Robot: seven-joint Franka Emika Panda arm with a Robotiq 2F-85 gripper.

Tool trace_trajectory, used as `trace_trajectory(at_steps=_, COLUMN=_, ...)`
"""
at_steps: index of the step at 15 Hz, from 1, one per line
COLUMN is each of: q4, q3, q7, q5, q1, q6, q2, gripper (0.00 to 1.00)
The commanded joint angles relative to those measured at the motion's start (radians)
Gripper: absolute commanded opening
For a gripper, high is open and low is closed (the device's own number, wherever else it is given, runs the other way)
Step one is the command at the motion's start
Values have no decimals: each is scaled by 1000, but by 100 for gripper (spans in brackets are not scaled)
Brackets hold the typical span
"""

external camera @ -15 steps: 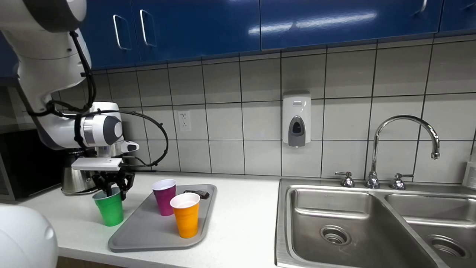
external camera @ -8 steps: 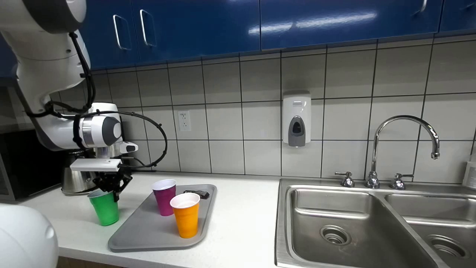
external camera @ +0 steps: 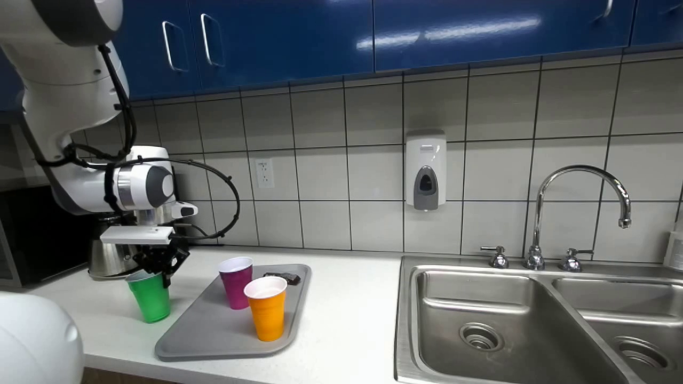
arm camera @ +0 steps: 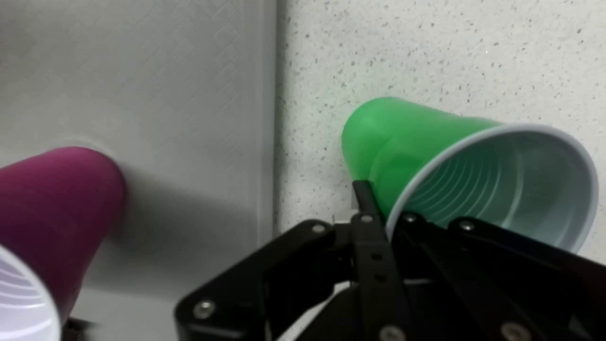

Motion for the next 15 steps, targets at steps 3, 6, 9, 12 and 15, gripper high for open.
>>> trace_trajectory(at_steps=3, q4=-50, q3=23, q7=-42, q5=35, q1=-26, q6=-2, q2=-108, gripper=1)
trace_trajectory(at_steps=6, q4=-60, q3=25, q7=-89, q5=65, q1=-47, q6=-9, q2=-140, gripper=1)
trace_trajectory(at_steps=9, q4=-85, q3=23, q7=-144, q5=102, q1=-70, q6=-10, q2=-178, gripper=1)
trace_trajectory(at_steps=12, q4=-111, q3=18, q7=-196, q5=137, q1=-93, q6=-16, q2=-211, gripper=1)
trace_trajectory(at_steps=15, q4=-143, q3=9, q7=-229, q5=143, q1=-110, q6=-20, q2=-241, gripper=1)
